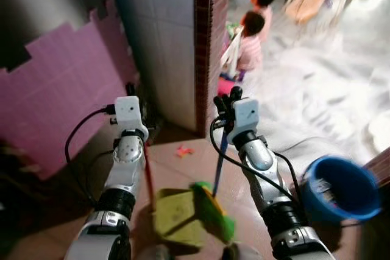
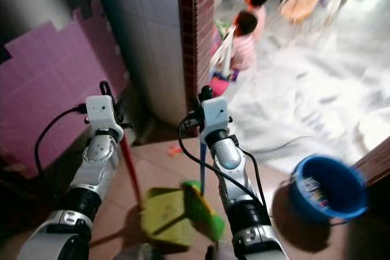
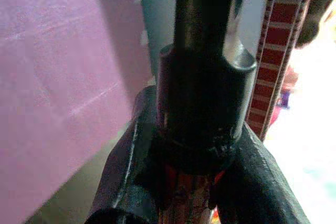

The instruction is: Sweep floor

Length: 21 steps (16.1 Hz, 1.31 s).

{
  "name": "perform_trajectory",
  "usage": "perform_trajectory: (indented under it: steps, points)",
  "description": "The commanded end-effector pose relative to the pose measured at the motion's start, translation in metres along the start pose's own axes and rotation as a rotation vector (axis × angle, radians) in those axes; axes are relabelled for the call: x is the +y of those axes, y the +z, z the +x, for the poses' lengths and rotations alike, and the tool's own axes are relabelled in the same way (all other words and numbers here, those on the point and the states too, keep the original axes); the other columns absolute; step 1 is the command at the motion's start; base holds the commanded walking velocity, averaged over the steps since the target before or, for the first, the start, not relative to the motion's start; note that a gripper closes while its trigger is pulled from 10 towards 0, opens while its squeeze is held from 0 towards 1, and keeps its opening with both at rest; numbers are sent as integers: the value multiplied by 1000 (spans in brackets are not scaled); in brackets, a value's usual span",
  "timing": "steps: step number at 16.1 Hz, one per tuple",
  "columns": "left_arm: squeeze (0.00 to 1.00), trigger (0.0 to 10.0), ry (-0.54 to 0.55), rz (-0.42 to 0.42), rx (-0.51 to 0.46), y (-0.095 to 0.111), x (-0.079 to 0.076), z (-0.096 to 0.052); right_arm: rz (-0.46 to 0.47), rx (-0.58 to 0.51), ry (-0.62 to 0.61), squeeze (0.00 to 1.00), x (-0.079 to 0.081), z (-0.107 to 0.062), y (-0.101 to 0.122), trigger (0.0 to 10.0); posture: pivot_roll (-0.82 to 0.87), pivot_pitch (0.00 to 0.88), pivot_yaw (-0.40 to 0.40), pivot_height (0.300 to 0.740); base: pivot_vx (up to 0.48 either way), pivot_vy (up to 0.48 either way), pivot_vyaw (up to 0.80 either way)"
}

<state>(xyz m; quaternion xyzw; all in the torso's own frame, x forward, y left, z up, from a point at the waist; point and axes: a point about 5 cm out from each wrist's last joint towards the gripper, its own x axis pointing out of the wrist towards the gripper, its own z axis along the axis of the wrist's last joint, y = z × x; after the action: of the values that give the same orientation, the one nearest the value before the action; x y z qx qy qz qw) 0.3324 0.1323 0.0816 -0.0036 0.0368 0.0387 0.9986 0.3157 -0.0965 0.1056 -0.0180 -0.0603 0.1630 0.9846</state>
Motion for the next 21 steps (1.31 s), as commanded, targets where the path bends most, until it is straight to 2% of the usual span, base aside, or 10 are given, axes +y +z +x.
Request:
perform_trajectory:
  steps: [1, 6, 8, 11, 14, 18, 21]
  points:
    - [0, 10000, -18, -22, -58, 16, -8, 4, -2, -17, -28, 0, -7, 0, 3, 10000, -81, 0, 69, 740, 0, 480, 0]
    - [0, 10000, -16, -9, -70, 18, -5, 4, -8, -22, -30, 0, -6, 2, 4, 10000, -77, 0, 73, 740, 0, 480, 0]
    - [0, 10000, -60, 3, -118, 25, -9, 3, -34, -55, -34, 0, -6, 4, 11, 10000, -73, 0, 72, 740, 0, 0, 0]
    - [0, 10000, -88, -5, -131, 27, -8, 1, -111, -150, -68, 0, -10, 9, 30, 10000, -70, 0, 73, 740, 0, 0, 0]
    - [0, 10000, -66, -14, -88, 16, 0, -1, -107, -150, -64, 0, -11, 10, 30, 10000, -67, 0, 74, 740, 0, 0, 0]
    - [0, 10000, -69, -18, -95, 17, 2, -1, -113, -158, -61, 0, -10, 10, 31, 10000, -66, 0, 72, 740, 0, 0, 0]
    - [0, 10000, -75, -23, -116, 22, 1, -1, -154, -250, -81, 0, -13, 14, 50, 10000, -66, 0, 72, 740, 284, 0, 0]
